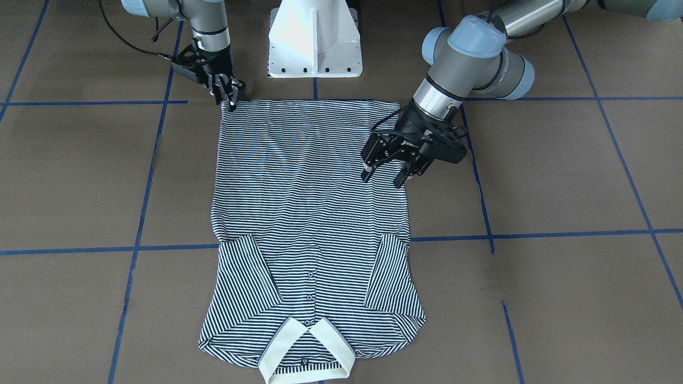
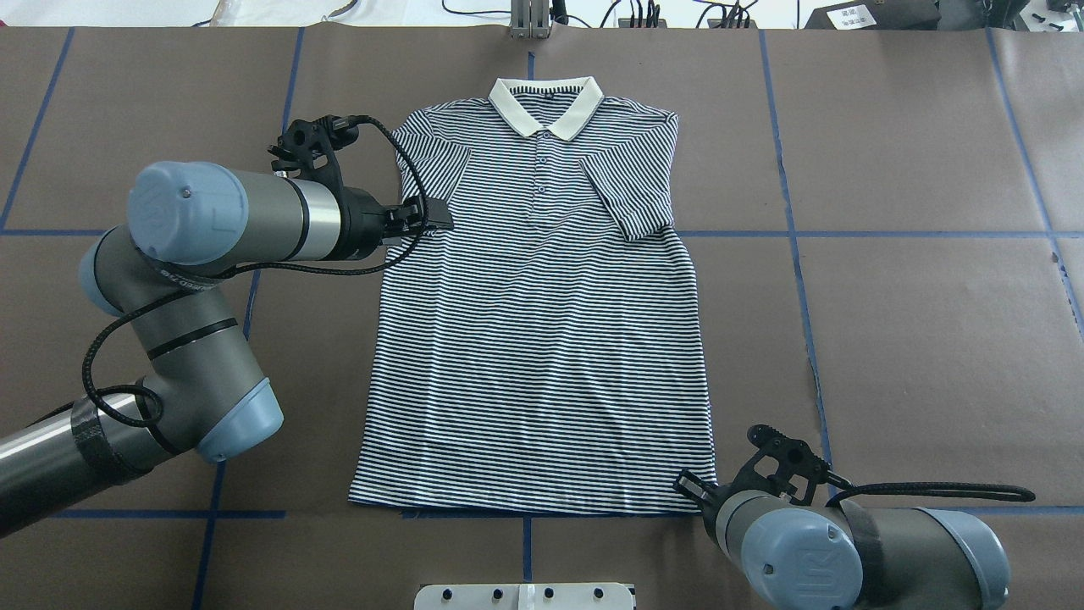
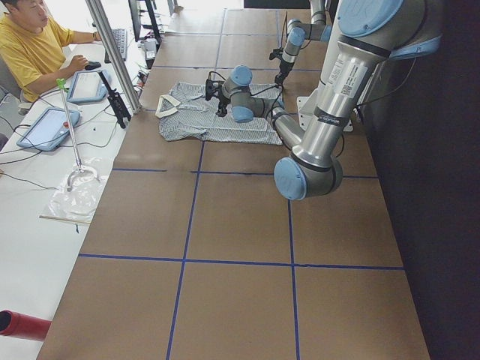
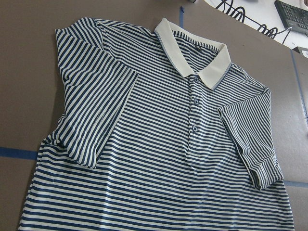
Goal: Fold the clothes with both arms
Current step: 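Move both grippers down along the shirt sides toward the hem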
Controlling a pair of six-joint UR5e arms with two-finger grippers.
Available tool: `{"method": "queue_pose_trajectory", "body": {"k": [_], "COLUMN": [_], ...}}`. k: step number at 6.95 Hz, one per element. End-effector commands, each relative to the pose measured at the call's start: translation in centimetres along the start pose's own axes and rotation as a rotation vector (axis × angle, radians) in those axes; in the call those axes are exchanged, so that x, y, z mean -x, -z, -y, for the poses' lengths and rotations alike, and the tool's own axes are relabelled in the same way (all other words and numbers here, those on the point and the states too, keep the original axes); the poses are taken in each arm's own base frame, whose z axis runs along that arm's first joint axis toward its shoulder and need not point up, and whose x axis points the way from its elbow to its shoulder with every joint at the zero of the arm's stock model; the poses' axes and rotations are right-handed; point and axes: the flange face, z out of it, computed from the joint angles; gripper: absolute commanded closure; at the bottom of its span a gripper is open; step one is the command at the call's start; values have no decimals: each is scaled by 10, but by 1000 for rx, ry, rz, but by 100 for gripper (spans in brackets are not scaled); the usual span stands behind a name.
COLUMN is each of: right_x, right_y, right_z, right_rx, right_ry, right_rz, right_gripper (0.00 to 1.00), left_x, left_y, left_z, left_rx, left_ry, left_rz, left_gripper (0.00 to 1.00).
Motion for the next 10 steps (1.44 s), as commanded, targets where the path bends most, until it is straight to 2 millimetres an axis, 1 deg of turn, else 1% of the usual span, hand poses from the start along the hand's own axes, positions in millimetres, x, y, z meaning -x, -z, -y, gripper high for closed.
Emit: {"method": "queue_pose_trajectory", "body": {"k": [1,2,3,4,5,6,7,8,9,10], "right_x": [4,6,10,17,14,14,16,15,12,12], "right_y": [7,7,15,40,45,45,46,46,42,40], "right_z": [-2,2,8,14,16,15,14,14,15,15], "right_rx": [10,5,5,26,25,29,37,37,31,29], "right_ry": [-1,-7,-18,-32,-33,-30,-31,-29,-29,-28], "right_rz": [13,15,31,75,80,78,80,77,70,66], "right_gripper": [100,100,100,100,100,100,100,100,100,100], "left_x": [2,3,4,-1,-19,-21,21,33,48,67], "left_y": [3,4,5,6,5,14,25,24,20,21], "left_z": [-1,-2,-3,-11,-61,-114,-158,-195,-220,-233], "left_rx": [1,3,3,16,67,101,153,182,183,190], "left_ry": [1,2,4,30,84,95,155,189,168,173], "left_rz": [0,0,0,21,113,205,271,304,341,377], "left_gripper": [16,16,13,13,13,13,21,22,22,22]}}
